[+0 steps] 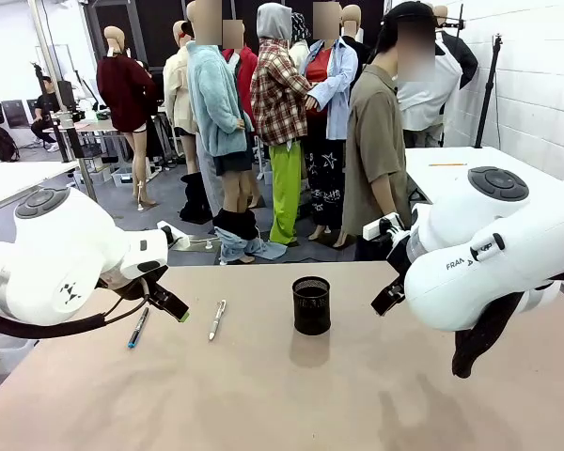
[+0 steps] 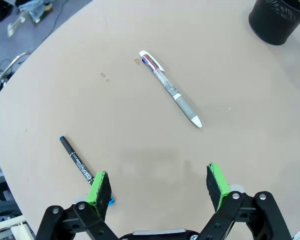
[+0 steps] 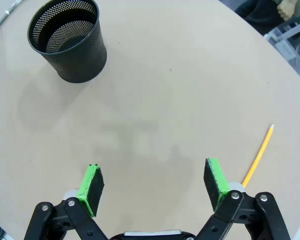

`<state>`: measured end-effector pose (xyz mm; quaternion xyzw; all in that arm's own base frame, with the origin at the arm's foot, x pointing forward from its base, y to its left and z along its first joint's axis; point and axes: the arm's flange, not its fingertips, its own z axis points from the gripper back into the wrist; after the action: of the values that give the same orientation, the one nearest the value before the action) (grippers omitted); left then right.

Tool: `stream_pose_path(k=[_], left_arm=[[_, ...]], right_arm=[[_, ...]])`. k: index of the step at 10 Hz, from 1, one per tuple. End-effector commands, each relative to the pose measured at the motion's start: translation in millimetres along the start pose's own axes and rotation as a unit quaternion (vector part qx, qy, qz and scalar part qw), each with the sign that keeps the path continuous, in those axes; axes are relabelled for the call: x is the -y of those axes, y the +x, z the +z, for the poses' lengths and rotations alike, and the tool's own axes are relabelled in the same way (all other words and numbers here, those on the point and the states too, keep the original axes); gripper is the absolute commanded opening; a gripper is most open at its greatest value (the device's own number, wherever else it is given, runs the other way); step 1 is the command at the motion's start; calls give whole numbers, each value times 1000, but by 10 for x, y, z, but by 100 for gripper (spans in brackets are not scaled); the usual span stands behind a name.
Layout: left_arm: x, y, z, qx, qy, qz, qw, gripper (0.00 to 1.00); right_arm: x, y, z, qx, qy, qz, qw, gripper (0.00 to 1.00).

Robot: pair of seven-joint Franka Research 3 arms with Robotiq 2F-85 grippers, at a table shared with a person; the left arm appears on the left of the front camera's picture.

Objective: Place the pens into the pen holder.
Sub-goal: Pick up a writing instrument from the table and place it into the Pen holder.

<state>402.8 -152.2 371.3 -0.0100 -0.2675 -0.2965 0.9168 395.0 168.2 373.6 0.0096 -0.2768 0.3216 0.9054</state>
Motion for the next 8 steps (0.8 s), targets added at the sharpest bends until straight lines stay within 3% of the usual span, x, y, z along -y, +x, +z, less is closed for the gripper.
stream_pose_path(k=[1,5,8], left_arm=[[-11,-3,1,0,0,1,1000,100],[-11,-3,1,0,0,1,1000,100],[-11,-3,1,0,0,1,1000,100]], right_arm=[[1,0,0,0,0,0,1000,100],[0,0,0,0,0,0,1000,100],[581,34,41,-90,-17,-80,993,100]])
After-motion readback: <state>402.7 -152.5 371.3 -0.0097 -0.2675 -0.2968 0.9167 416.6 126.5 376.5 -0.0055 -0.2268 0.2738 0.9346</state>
